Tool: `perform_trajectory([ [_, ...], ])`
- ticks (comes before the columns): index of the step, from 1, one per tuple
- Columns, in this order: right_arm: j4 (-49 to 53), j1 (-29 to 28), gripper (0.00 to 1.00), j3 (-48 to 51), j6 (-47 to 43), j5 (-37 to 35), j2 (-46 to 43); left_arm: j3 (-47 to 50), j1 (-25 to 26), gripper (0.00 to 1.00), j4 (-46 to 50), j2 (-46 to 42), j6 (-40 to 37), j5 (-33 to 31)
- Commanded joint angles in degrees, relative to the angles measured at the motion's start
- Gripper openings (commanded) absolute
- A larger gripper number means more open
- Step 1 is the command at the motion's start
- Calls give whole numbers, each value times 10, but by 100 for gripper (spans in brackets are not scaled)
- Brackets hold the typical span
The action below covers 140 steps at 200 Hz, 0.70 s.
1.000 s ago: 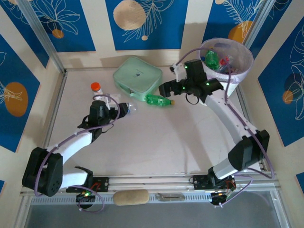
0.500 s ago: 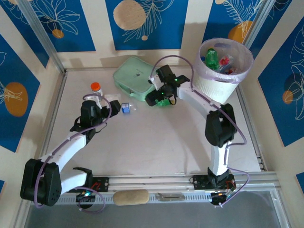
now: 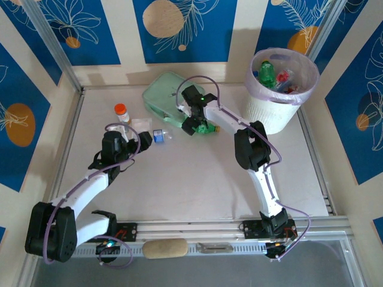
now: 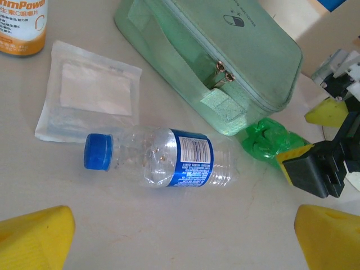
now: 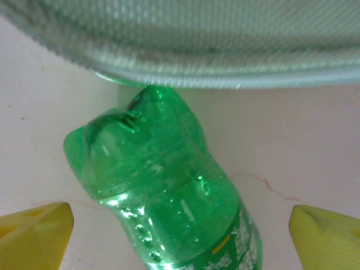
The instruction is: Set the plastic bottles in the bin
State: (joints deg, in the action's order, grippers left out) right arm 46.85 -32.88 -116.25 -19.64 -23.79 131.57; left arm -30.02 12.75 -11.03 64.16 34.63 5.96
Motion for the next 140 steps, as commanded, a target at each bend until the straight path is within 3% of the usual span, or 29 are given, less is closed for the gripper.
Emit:
perform_trajectory([
  [1,22,1,99,-15,-20,11,22,2,-7,100,0,-8,0,9],
  [82,10,-2,100,21,-18,31,41,6,-7,100,-13,-6,16,20],
  [140,17,-6,88,23,-15,43,40,9,-7,100,-11,-11,18,20],
])
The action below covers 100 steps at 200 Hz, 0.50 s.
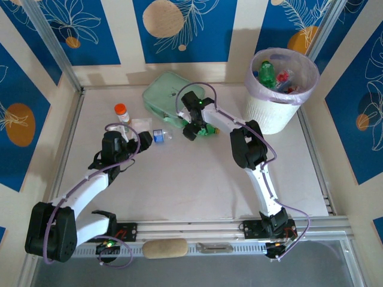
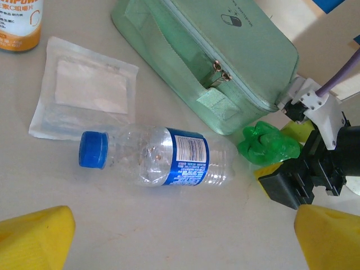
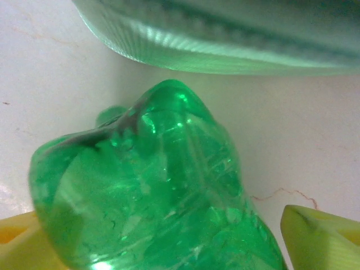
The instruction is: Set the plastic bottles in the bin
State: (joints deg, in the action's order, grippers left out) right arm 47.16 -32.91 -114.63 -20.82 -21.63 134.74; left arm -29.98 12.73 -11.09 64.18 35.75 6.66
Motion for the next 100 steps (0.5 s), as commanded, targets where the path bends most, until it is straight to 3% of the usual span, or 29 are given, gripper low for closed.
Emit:
perform_trajectory([
  [1,14,-6,88,6,-3,21,9,9,-7,100,-10,-12,7,13],
  [100,21,-12,59,6,-2,20,7,20,-7,100,-12,-20,3,4],
])
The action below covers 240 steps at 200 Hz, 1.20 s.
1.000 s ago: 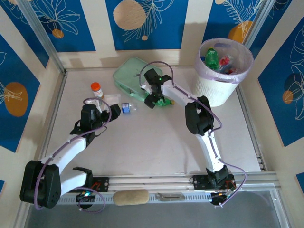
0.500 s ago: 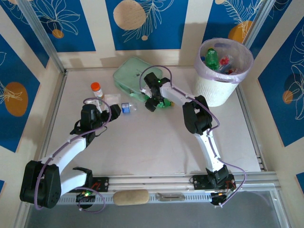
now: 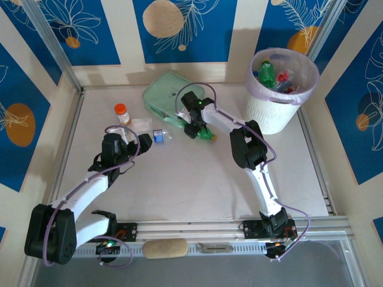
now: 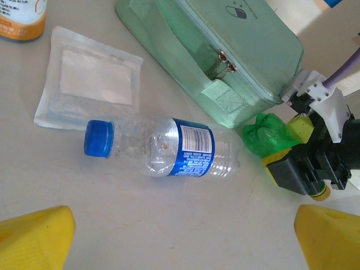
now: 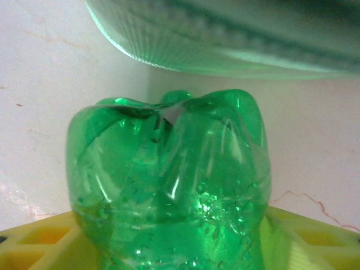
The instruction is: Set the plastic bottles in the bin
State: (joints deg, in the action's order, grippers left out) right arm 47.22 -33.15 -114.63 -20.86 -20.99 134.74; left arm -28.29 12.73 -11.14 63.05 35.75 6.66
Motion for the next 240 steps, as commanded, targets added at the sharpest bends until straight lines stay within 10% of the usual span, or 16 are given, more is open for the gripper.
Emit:
perform_trajectory([
  [1,20,-10,59,5,-1,14,6,3,-8,100,-11,-8,3,4],
  [80,15,-24,45,25,5,27,-40,1,-7,100,-13,-5,7,6],
  [135,-8,-29,45,105,85,160,-198,-3,-8,100,-24,10,9,9],
  [240,-15,102,45,21,235,266,-381,-5,-7,100,-55,36,6,33],
])
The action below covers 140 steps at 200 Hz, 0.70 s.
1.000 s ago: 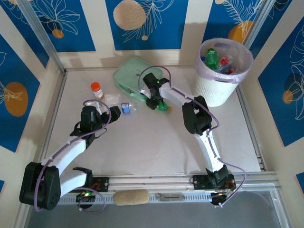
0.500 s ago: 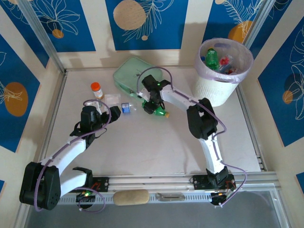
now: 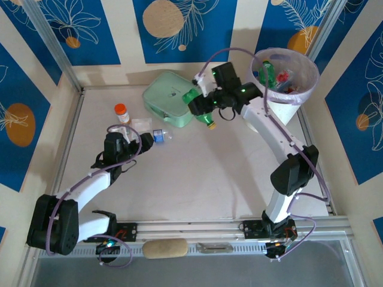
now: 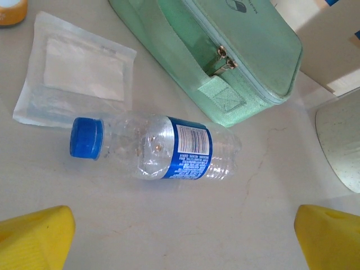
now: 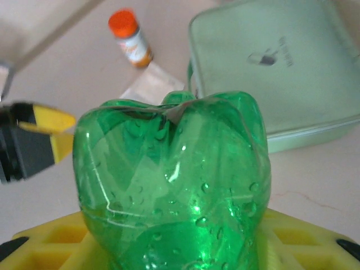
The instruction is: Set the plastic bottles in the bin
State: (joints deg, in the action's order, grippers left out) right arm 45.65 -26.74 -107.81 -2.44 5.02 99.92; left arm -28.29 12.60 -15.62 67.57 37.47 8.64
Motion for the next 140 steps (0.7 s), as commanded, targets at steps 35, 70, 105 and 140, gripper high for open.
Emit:
perform_trajectory([
  [35,21,84,44,-123,32,-153,-46,-8,-5,100,-5,-21,-22,25],
  [70,-7,125,44,-168,-38,-311,-45,-10,2,100,-4,-25,-25,31],
  [105,-32,180,44,-212,-75,-377,-23,-12,14,100,-5,-21,-28,32],
  [140,1,231,44,-287,-58,-414,32,-25,34,100,0,-9,-39,30],
])
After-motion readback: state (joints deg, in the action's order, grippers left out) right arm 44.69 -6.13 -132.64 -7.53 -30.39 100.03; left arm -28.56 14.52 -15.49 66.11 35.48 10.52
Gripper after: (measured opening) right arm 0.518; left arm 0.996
